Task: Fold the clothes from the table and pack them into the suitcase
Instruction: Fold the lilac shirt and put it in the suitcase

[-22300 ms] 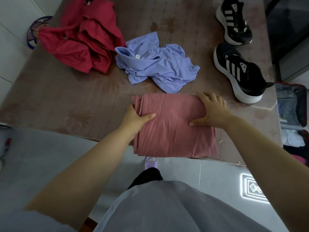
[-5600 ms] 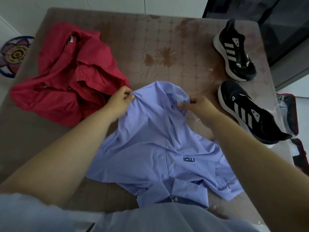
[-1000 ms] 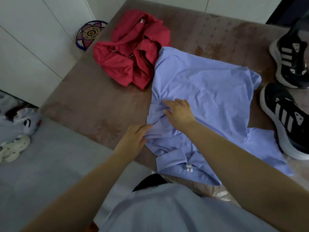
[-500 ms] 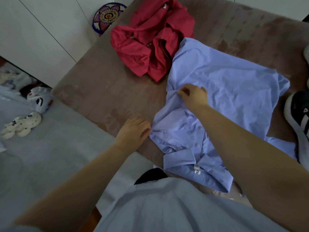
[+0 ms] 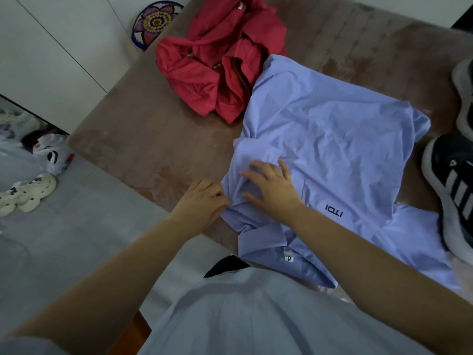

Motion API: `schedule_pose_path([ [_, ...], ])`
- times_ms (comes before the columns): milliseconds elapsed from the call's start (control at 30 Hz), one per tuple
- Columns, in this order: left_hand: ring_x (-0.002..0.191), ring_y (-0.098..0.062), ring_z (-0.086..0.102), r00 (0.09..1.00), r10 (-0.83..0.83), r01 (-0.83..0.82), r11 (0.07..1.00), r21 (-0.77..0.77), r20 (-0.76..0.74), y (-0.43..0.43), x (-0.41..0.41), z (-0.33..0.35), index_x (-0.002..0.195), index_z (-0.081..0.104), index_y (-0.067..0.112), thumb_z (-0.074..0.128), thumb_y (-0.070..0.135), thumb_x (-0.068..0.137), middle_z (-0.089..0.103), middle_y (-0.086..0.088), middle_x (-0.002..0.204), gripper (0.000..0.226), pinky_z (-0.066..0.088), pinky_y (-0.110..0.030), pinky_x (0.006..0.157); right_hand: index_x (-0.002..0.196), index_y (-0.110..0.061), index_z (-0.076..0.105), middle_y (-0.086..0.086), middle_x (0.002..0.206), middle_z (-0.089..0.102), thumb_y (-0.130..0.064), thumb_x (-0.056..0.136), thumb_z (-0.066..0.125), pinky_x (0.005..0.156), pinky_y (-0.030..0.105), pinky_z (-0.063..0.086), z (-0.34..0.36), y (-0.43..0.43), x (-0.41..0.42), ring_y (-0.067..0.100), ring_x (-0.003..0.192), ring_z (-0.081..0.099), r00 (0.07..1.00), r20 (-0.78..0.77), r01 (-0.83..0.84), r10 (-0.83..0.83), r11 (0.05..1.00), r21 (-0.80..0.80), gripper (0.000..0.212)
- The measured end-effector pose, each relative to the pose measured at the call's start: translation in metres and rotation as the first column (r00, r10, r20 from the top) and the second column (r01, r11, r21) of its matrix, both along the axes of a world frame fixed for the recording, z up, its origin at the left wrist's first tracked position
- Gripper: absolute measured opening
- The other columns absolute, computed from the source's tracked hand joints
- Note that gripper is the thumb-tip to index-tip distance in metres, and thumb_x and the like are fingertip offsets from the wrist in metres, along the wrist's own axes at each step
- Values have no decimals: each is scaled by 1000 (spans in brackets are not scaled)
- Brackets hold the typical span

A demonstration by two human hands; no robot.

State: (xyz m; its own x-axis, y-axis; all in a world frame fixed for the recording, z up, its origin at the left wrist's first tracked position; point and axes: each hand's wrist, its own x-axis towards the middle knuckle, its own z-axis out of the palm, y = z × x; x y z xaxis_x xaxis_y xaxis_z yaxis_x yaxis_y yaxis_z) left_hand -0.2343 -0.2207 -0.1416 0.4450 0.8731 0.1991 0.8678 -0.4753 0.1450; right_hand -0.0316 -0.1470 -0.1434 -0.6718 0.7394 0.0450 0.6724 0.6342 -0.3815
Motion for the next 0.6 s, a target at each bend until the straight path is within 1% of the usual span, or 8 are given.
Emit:
schedule_pose_path([
  [33, 79, -22, 38, 1000, -2, 2, 1000, -28, 6, 2, 3, 4, 71, 61, 14, 48, 25, 79, 56, -7, 73, 19, 31, -30, 73, 127, -22, 59, 8, 131, 55, -42, 78, 56, 112, 41, 5, -1, -5, 4, 26, 120, 52, 997, 53, -43, 47, 996, -73, 53],
  [100, 84, -20, 41, 998, 6, -2, 997, -75, 59, 5, 9, 12, 68, 60, 15, 49, 30, 78, 57, -5, 79, 21, 31, -29, 80, 143, -25, 39, 2, 152, 32, -52, 87, 39, 111, 35, -10, -3, -11, 11, 19, 140, 29, 983, 153, -70, 99, 981, -183, 62],
  [167, 88, -20, 45, 993, 21, -7, 993, -117, 120, 9, 15, 19, 77, 60, 14, 48, 31, 81, 59, -4, 86, 21, 31, -29, 87, 149, -28, 24, -6, 159, 12, -58, 89, 22, 111, 35, -15, -3, -17, 17, 12, 145, 11, 967, 227, -79, 119, 980, -181, 67],
  [200, 91, -20, 46, 991, 24, -7, 992, -129, 132, 13, 19, 20, 85, 60, 13, 46, 30, 84, 60, -4, 90, 22, 31, -29, 91, 149, -28, 22, -7, 159, 11, -59, 89, 19, 112, 36, -15, -1, -21, 21, 10, 145, 9, 968, 222, -78, 120, 979, -188, 68],
  [300, 110, -21, 48, 998, 7, 2, 989, -150, 59, 30, 37, 18, 113, 57, 8, 41, 25, 89, 64, -9, 113, 33, 28, -36, 101, 143, -21, 40, 2, 153, 32, -52, 88, 27, 113, 40, -5, 8, -35, 41, 17, 140, 30, 998, 62, 5, 10, 972, -233, 64],
  [400, 130, -29, 45, 998, 22, -37, 969, -244, -63, 49, 59, 15, 136, 46, 8, 33, 34, 88, 52, -10, 137, 56, 21, -42, 110, 124, -16, 59, 10, 133, 55, -39, 84, 38, 108, 54, 25, 8, -52, 82, 30, 119, 55, 965, -49, 248, -257, 960, -133, 51],
  [500, 146, -24, 4, 983, 68, -130, 912, -388, -171, 61, 89, 15, 150, 5, 21, 0, 57, 76, 7, 3, 158, 82, -5, -49, 114, 118, -13, 60, 13, 126, 57, -33, 84, 42, 103, 50, 35, 9, -73, 137, 33, 112, 56, 813, -86, 571, -577, 817, -82, 43],
  [600, 146, -20, -9, 984, -60, -21, 892, -452, -166, 66, 134, 21, 145, -13, 31, -5, 62, 74, -5, 9, 158, 78, -14, -48, 112, 131, -19, 48, 14, 135, 51, -35, 86, 36, 104, 58, 30, 3, -100, 188, 33, 124, 44, 662, 4, 750, -750, 661, -31, 49],
])
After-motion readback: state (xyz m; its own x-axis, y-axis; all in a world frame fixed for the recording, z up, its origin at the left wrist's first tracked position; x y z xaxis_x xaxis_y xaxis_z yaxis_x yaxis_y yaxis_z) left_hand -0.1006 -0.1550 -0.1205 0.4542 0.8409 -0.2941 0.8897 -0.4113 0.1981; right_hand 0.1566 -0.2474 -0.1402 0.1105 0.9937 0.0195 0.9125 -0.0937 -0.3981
